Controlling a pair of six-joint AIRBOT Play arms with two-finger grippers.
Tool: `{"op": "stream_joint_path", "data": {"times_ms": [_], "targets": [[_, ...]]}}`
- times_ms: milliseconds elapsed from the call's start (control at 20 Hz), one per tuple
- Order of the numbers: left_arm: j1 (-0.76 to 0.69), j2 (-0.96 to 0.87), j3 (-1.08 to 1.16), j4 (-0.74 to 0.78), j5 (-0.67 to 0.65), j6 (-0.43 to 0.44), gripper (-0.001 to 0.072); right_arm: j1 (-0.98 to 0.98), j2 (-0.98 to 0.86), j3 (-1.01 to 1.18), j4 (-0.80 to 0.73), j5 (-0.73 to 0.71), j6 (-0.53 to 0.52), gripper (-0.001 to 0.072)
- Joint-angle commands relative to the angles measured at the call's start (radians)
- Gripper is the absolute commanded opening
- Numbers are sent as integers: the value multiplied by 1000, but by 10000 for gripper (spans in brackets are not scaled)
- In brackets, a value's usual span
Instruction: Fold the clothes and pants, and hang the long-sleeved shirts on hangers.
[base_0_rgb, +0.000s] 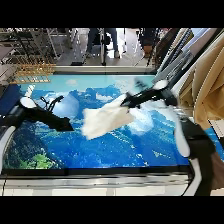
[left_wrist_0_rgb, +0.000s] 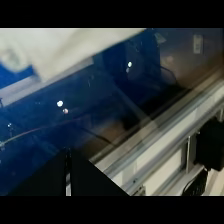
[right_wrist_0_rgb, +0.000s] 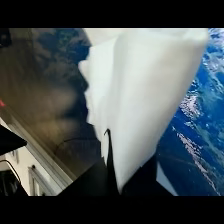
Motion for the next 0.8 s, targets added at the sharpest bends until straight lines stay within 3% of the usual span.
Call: {"op": "stream_joint_path", "data": {"times_ms": [0, 300, 450, 750], "targets": [[6, 115, 0, 14, -175, 12, 7, -199, 171, 8, -26, 116, 161, 9], [6, 167, -2, 43, -273, 17, 7, -647, 488, -184, -153, 171, 233, 9], [6, 166, -2, 43, -277, 18, 7, -893, 631, -309, -318, 163, 227, 9], [6, 166, -2, 43, -272, 18, 7, -1254, 729, -676, -505, 231, 77, 10]]}}
